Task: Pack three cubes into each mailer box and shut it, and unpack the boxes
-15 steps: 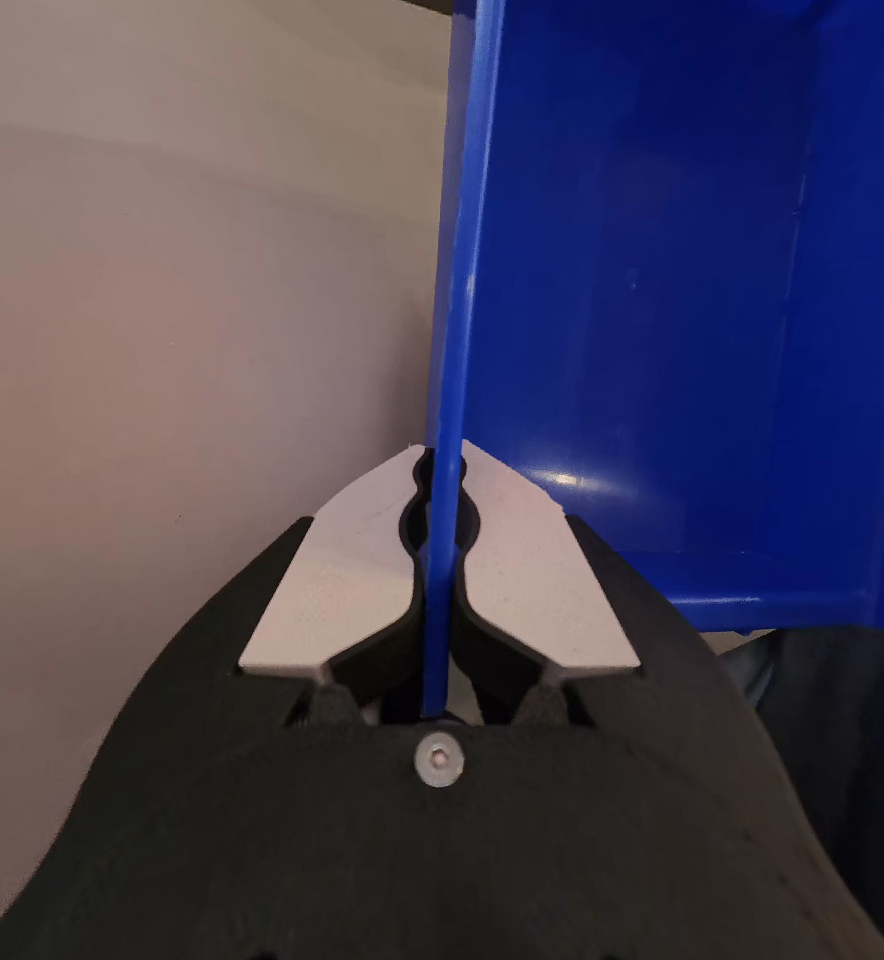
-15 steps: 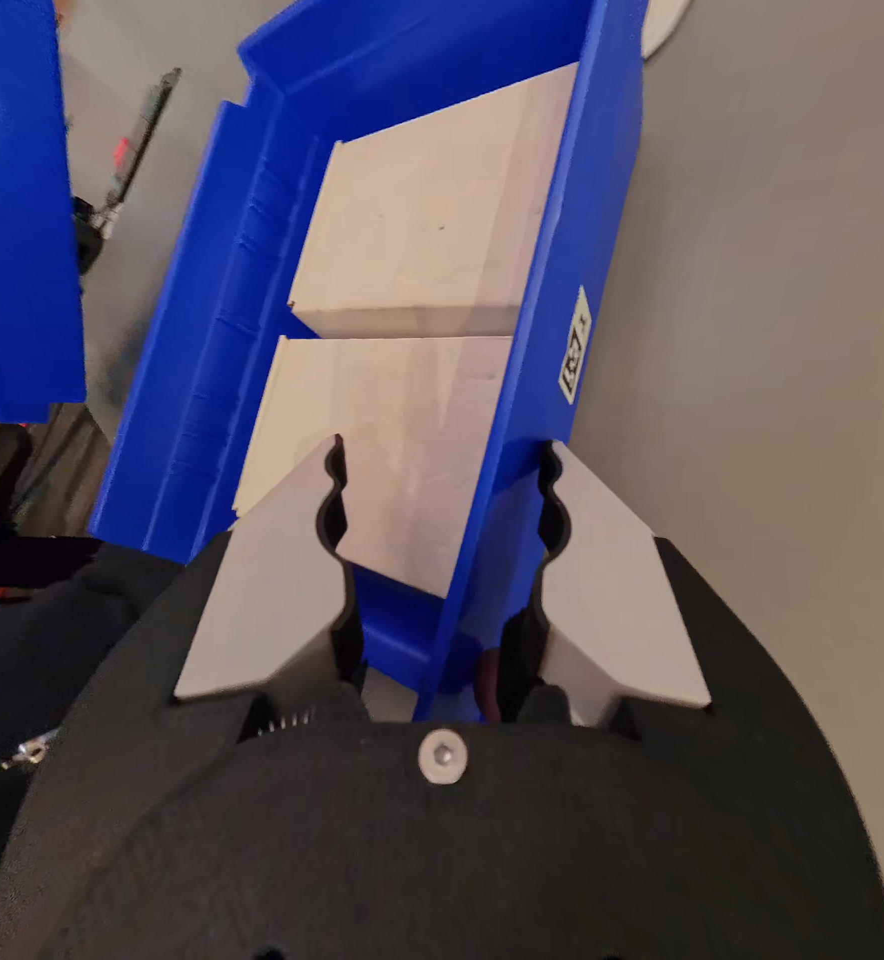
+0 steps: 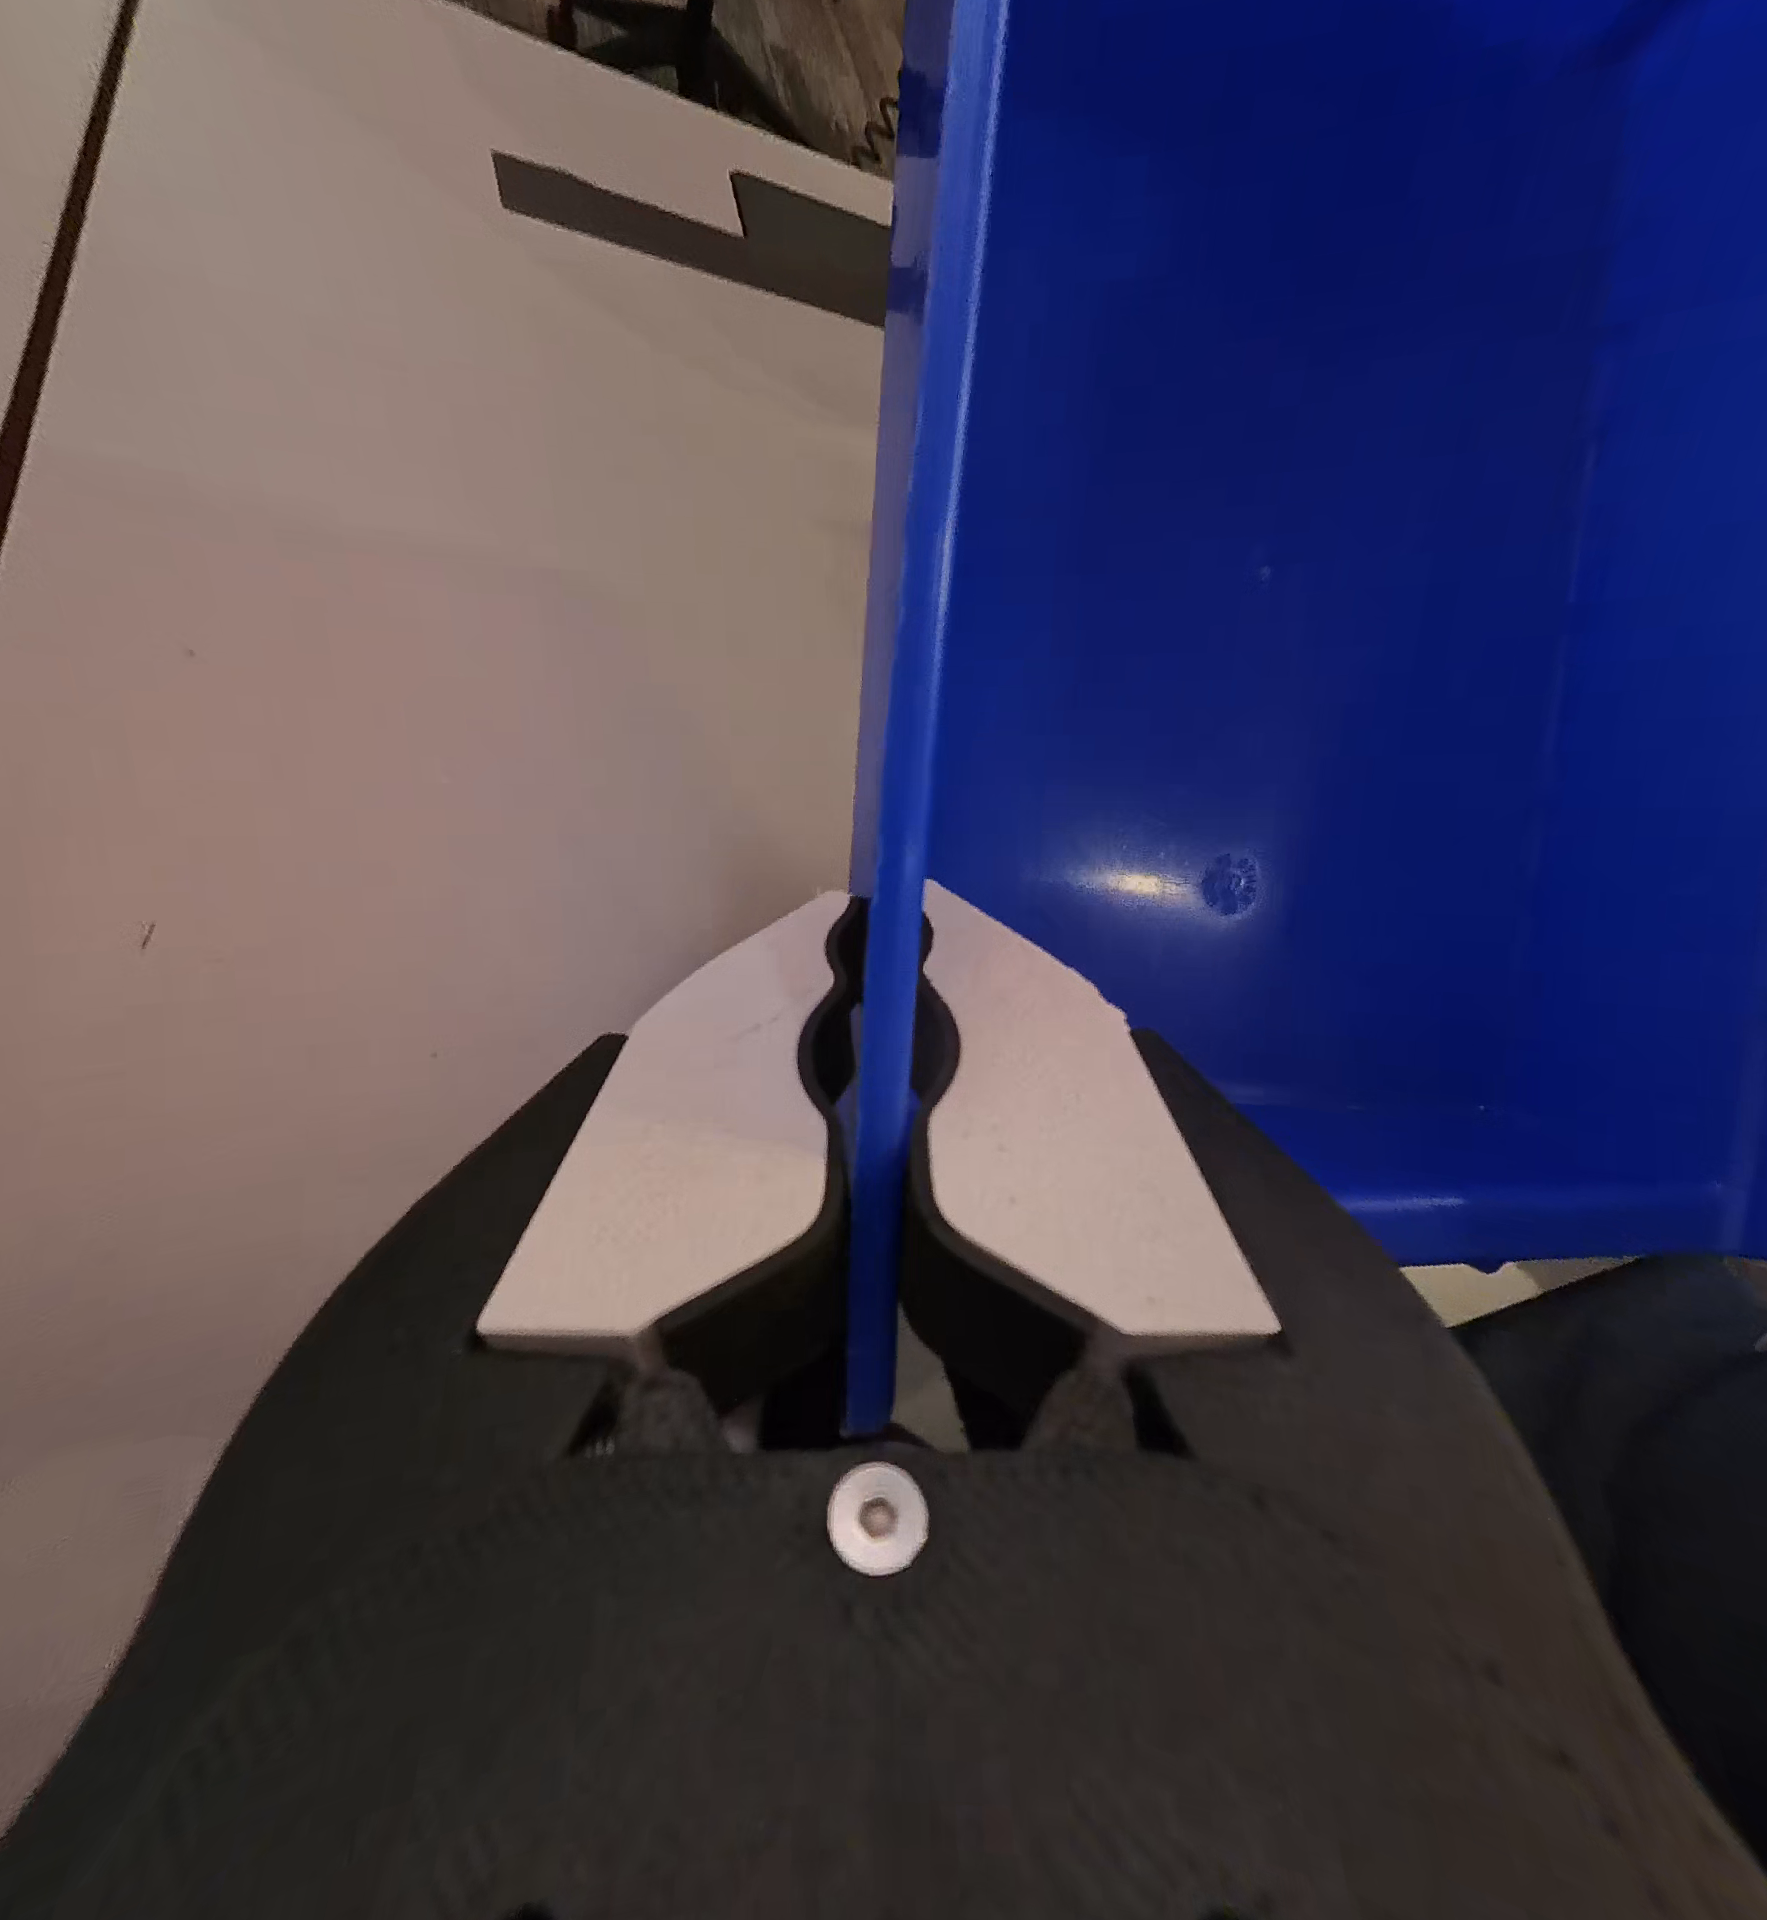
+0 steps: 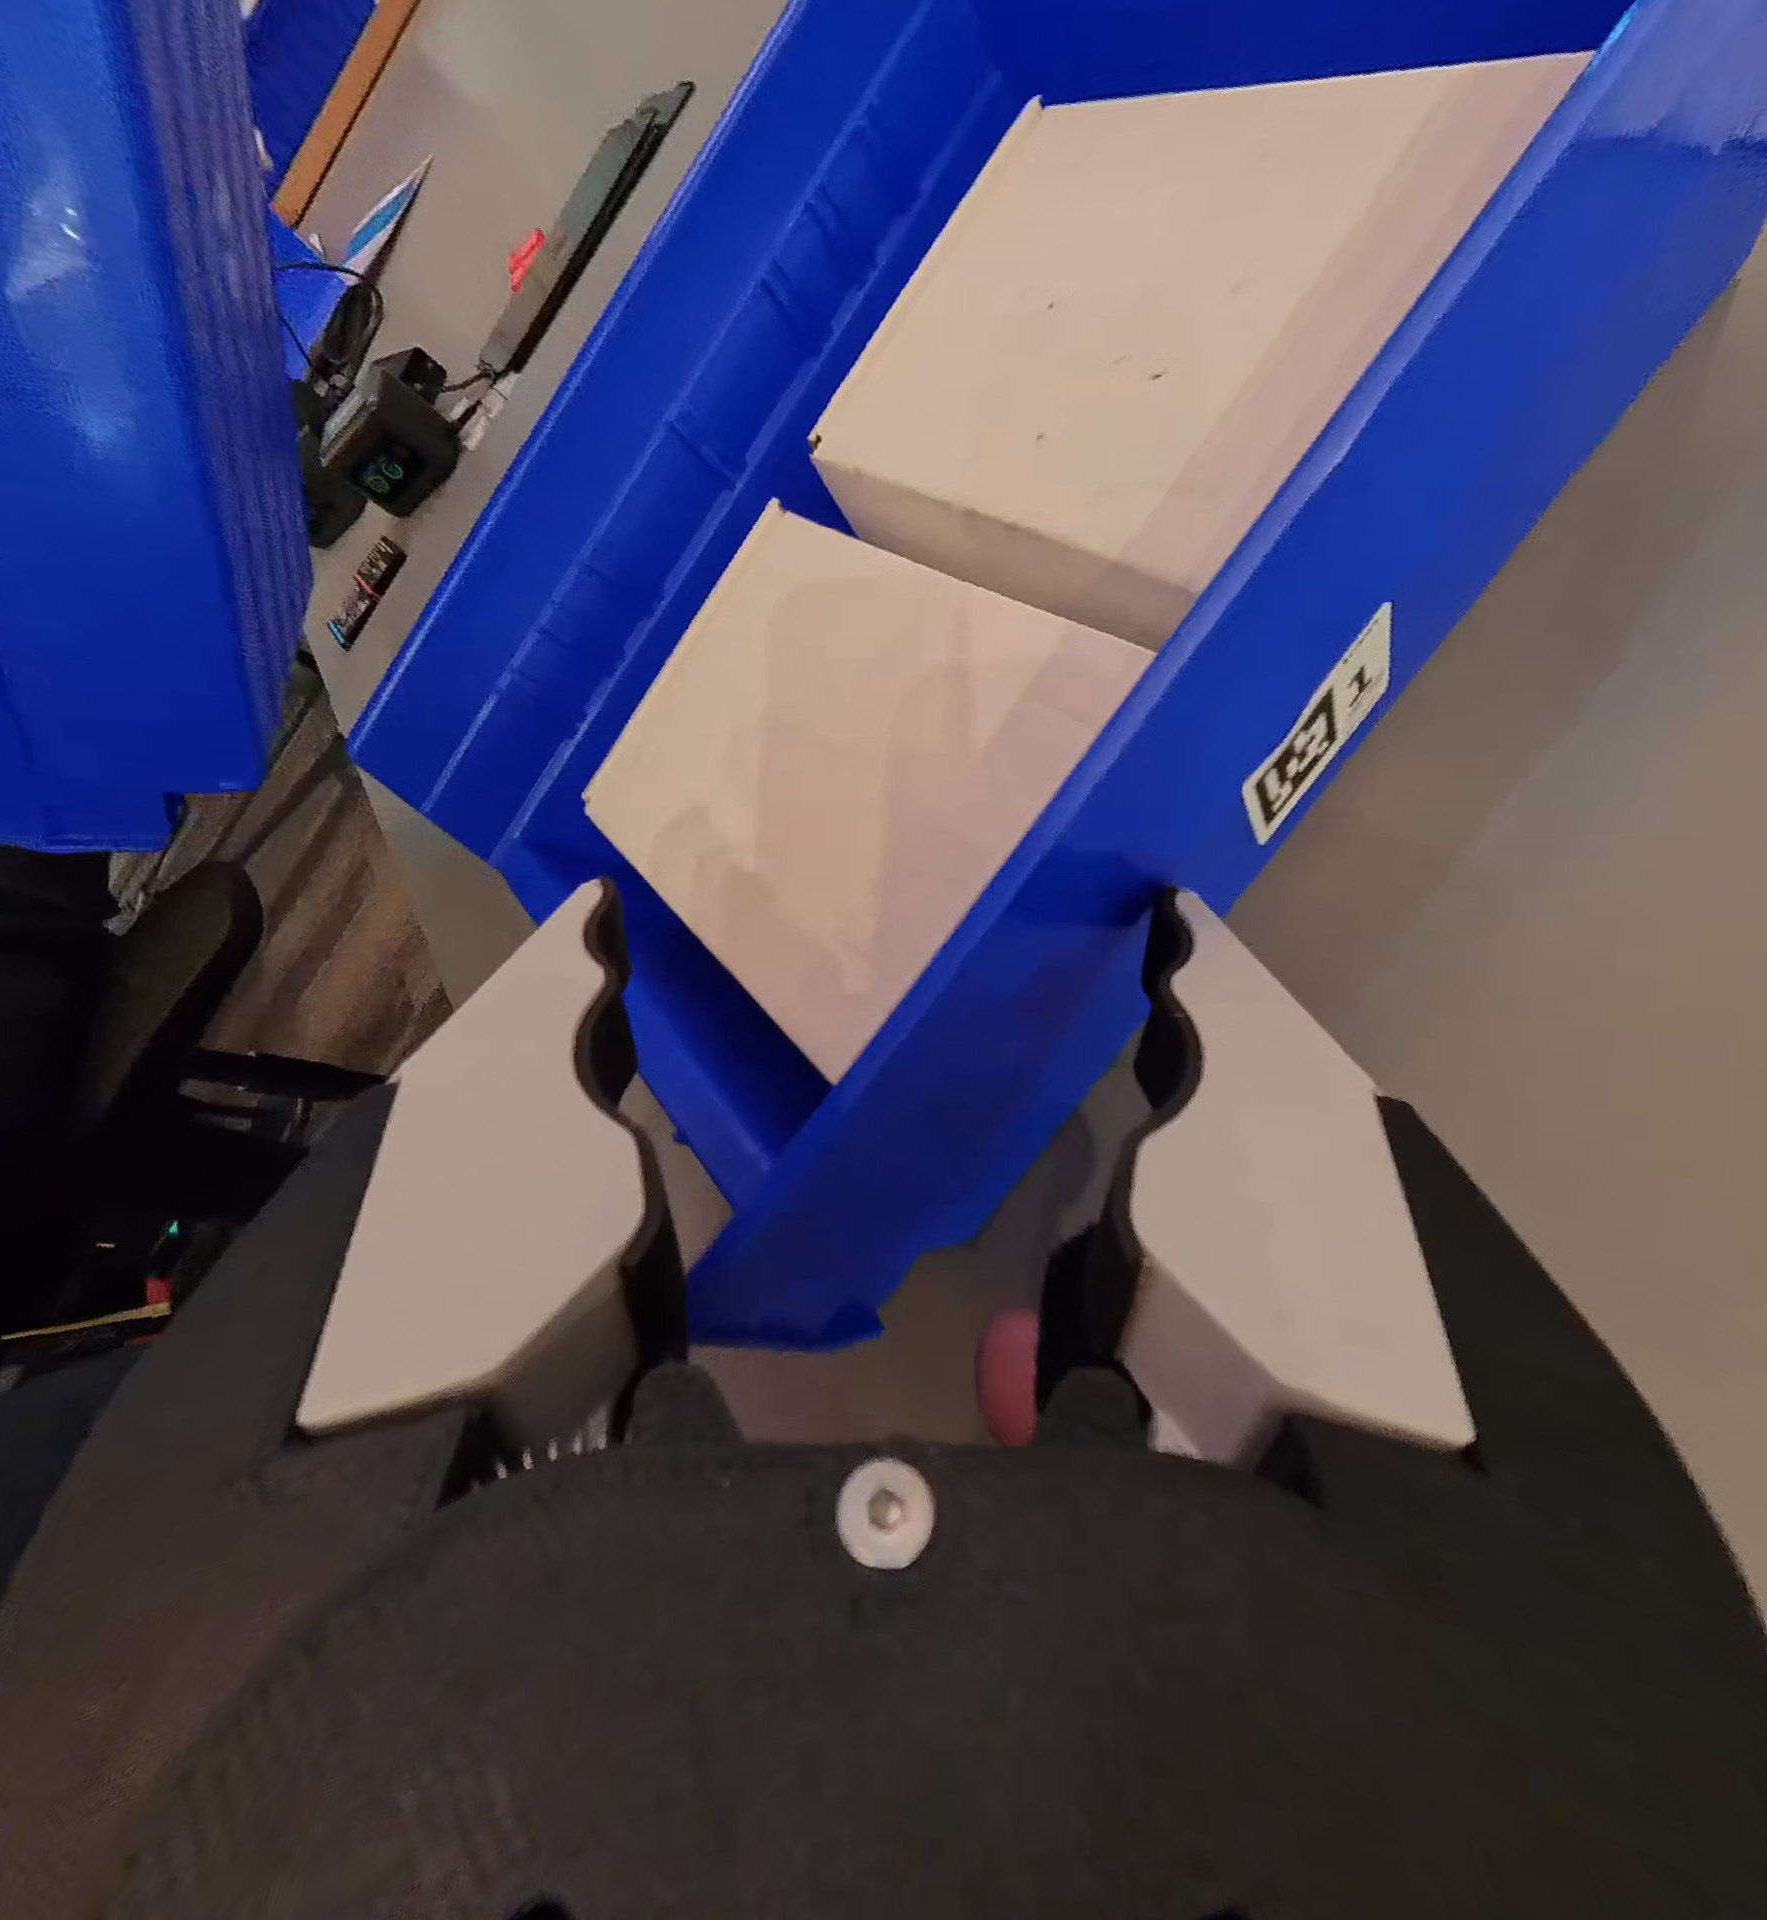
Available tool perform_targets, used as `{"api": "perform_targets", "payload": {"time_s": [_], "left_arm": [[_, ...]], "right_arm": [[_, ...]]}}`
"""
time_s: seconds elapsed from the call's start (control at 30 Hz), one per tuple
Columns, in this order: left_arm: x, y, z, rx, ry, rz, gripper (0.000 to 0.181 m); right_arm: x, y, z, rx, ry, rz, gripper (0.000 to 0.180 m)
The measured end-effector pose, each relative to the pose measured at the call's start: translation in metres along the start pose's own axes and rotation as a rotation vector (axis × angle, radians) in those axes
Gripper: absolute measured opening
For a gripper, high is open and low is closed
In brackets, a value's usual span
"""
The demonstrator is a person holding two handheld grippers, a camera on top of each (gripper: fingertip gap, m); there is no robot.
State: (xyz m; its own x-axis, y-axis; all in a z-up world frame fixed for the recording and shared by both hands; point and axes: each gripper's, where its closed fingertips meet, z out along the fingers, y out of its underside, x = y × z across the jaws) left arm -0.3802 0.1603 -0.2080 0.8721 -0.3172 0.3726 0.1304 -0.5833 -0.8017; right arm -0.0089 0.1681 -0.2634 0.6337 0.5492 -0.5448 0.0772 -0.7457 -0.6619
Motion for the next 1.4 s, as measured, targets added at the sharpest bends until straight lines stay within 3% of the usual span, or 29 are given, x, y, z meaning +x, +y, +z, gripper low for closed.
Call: {"api": "perform_targets", "payload": {"time_s": [0.07,0.23,0.5,0.6,0.7,0.83,1.1,1.17,1.23,1.4], "left_arm": [[0.001,-0.005,-0.006,0.024,0.001,0.001,0.004],[0.002,-0.017,-0.02,0.067,-0.007,-0.004,0.004],[0.008,-0.029,-0.034,0.109,-0.016,0.021,0.004],[0.012,-0.031,-0.033,0.108,-0.015,0.033,0.004],[0.013,-0.031,-0.031,0.103,-0.016,0.042,0.004],[0.014,-0.03,-0.028,0.096,-0.007,0.04,0.004],[0.024,-0.034,-0.022,0.094,0.004,0.054,0.004],[0.027,-0.035,-0.021,0.092,0.003,0.058,0.004],[0.032,-0.037,-0.02,0.093,-0.006,0.062,0.004],[0.065,-0.04,-0.002,0.068,0.015,0.093,0.005]], "right_arm": [[-0.011,-0.005,0.019,0.006,-0.021,-0.005,0.094],[-0.049,-0.014,0.065,0.012,-0.1,-0.015,0.105],[-0.084,-0.014,0.124,-0.087,-0.186,-0.055,0.108],[-0.083,-0.022,0.132,-0.105,-0.198,-0.063,0.102],[-0.082,-0.031,0.13,-0.136,-0.201,-0.108,0.079],[-0.083,-0.032,0.133,-0.244,-0.283,-0.086,0.072],[-0.098,-0.037,0.155,-0.271,-0.32,-0.093,0.072],[-0.094,-0.043,0.153,-0.24,-0.302,-0.094,0.088],[-0.089,-0.055,0.138,-0.182,-0.298,-0.09,0.091],[-0.063,-0.077,0.059,-0.019,-0.228,-0.122,0.097]]}}
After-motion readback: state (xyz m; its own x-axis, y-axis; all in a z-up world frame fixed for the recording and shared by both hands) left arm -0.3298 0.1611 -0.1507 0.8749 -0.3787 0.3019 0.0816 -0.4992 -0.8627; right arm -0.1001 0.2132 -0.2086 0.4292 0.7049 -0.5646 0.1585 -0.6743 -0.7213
